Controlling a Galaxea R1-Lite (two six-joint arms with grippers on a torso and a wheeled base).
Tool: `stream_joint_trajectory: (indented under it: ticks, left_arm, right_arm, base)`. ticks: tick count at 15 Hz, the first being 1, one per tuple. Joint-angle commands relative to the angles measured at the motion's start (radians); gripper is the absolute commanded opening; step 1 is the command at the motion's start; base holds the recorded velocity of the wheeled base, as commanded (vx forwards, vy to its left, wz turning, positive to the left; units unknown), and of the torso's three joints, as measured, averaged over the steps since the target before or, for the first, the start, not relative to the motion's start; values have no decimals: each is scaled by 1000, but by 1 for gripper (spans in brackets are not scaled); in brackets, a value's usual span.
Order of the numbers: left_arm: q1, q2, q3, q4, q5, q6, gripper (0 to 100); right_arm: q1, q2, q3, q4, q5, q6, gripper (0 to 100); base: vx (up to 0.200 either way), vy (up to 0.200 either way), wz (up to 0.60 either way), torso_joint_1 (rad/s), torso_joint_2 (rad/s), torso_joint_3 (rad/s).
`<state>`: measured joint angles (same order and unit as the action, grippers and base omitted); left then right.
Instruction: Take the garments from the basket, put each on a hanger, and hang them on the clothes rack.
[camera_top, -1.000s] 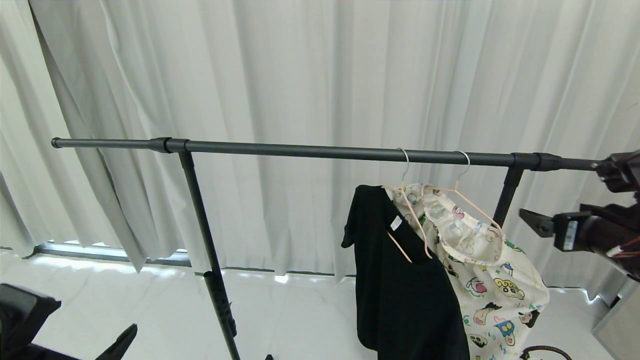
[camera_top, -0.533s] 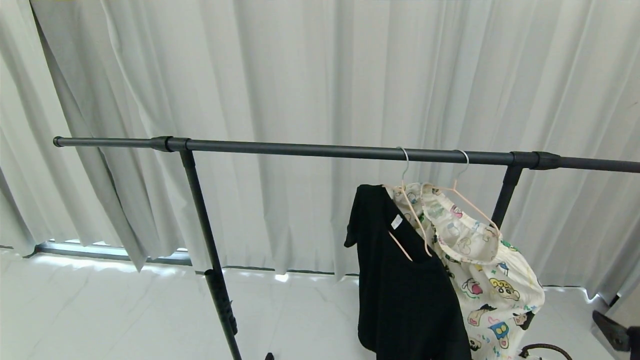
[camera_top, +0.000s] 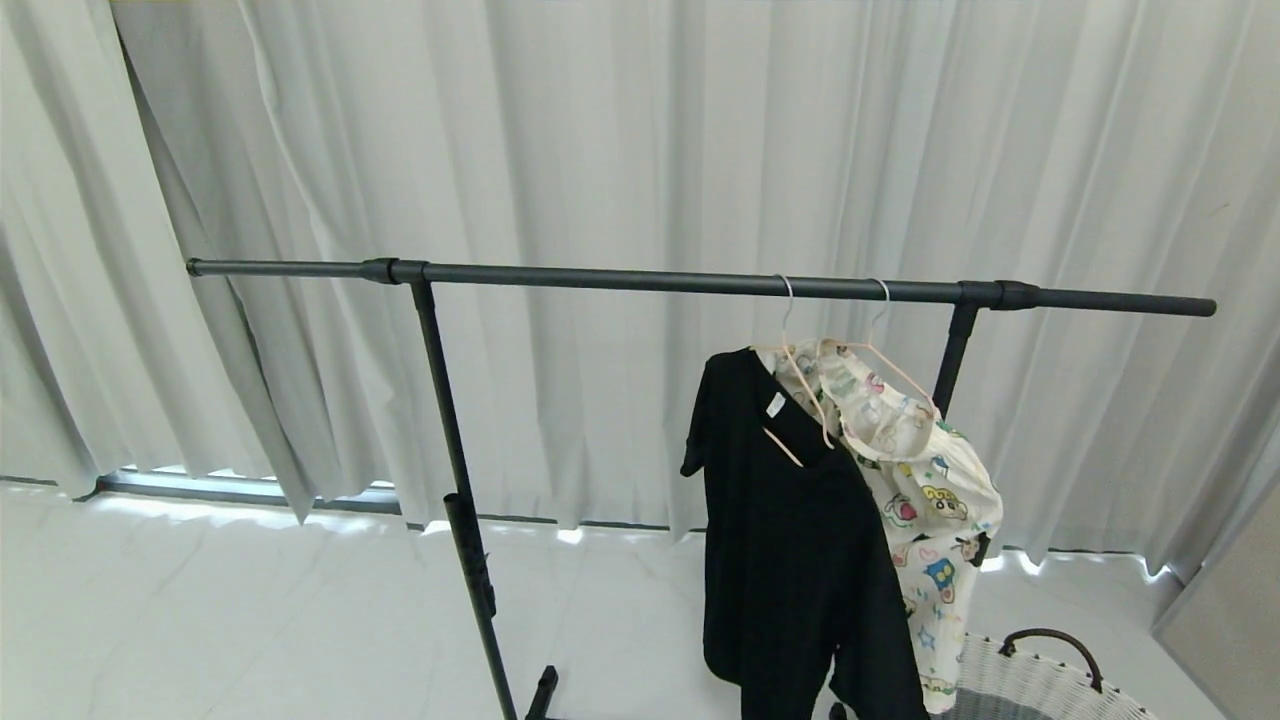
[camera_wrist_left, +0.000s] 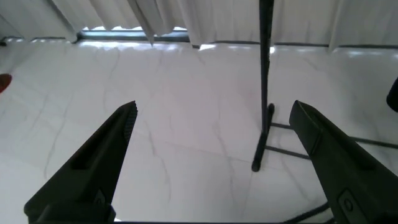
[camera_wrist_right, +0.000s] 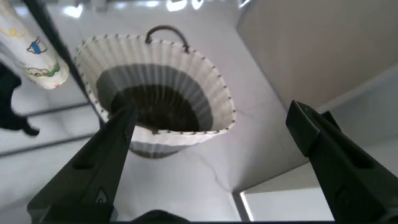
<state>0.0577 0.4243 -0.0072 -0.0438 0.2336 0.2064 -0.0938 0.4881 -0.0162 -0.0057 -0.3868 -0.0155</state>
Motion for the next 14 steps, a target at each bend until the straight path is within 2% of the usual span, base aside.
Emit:
stream_joint_trajectory:
  ticks: [1,6,9,11,13,14]
  left_arm:
    - [2,-134,0,-1,10,5,100]
    - [77,-295,0,-1,32,7,100]
    - [79,-328,0,-1,32,13,100]
    - [77,-328,0,-1,29,21,100]
    - [77,-328,6,-4,30,7,100]
    - [77,-328,7,-4,27,-27,100]
  right_arm:
    - [-57,-163,1,4,-1,3,100]
    - [-70,-362,1,4,-1,3,100]
    - [-64,-368,1,4,3,-7,100]
    - [-37,-384,2,-3,6,-44,100]
    - [-33,-388,9,-26,14,-64,100]
    - [-33,-390,12,-30,14,-44,100]
  base:
    - [-200,0,0,2,2,-12]
    - [-200,0,0,3,4,2]
    - [0,0,0,0,0,0]
    - [0,0,0,0,0,0]
    - [0,0,0,0,0,0]
    - [0,0,0,0,0,0]
